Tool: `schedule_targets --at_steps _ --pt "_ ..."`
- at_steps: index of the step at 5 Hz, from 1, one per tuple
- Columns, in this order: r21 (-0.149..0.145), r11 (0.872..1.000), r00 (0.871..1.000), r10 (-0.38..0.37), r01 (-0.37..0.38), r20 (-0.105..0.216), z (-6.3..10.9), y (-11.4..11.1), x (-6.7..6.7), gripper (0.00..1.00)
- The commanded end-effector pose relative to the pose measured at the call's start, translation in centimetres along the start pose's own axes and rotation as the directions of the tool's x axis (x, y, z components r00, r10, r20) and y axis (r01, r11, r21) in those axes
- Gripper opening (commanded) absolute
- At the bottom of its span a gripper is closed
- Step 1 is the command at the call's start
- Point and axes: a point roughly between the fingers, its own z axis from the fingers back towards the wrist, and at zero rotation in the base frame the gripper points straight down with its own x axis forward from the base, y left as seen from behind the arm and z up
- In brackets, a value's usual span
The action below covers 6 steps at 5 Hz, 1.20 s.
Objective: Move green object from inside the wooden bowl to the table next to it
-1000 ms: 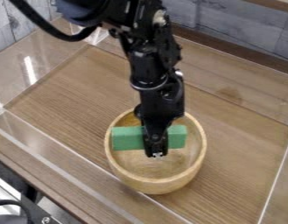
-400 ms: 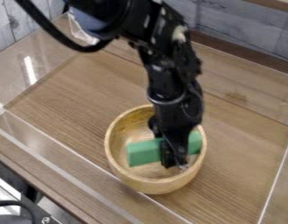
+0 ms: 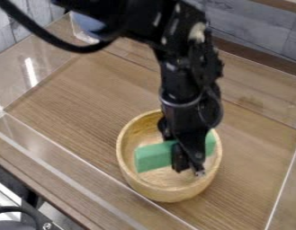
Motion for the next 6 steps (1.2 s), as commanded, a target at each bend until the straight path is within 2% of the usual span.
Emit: schedule_targets --at_steps 1,2,3,4,5,6 --pt "0.06 0.997 0.996 0.051 -0.055 0.072 3.4 1.1 1.2 0.0" --pt "0.099 0.988 0.989 0.107 -0.117 0.105 6.5 2.3 2.1 0.0" --pt "0.14 0.967 0.971 0.193 -0.213 0.142 9.4 4.6 2.7 0.0" --pt "0.163 0.945 0.952 0.258 -0.284 0.166 9.9 8.2 2.2 0.0" --pt "0.148 0.954 0.958 0.238 -0.262 0.159 7.7 8.7 3.4 0.0" --pt "0.139 0.965 0.968 0.201 -0.222 0.148 6.2 10.3 3.9 0.0"
